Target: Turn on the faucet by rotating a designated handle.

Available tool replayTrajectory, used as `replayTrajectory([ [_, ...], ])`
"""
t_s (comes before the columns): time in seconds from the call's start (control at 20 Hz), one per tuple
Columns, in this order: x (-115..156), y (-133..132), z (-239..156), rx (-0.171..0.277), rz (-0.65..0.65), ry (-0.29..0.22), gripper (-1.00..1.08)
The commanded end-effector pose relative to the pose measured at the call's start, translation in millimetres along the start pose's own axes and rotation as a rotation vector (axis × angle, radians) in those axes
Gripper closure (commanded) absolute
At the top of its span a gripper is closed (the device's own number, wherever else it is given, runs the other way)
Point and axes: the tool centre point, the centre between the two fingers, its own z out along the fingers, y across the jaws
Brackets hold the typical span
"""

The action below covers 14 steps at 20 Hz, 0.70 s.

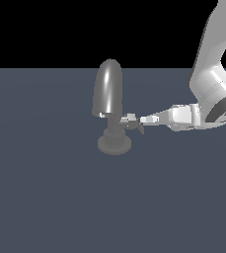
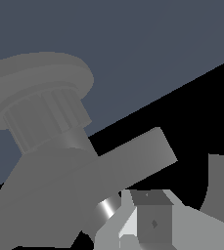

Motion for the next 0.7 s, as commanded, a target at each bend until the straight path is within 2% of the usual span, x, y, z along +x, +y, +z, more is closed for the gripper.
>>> replayTrajectory([
  [0.0,51.9,-8.4,0.8,0.01,0.066,-0.011,1.08],
  [0.1,58.0,-10.1,0.9,0.01,0.068,-0.012,1.08],
  [0.15,9.1,-6.7,0.0,0.002,-0.008,0.001,1.08],
  [0.65,38.9,-33.9,0.3,0.005,0.026,-0.004,1.08],
])
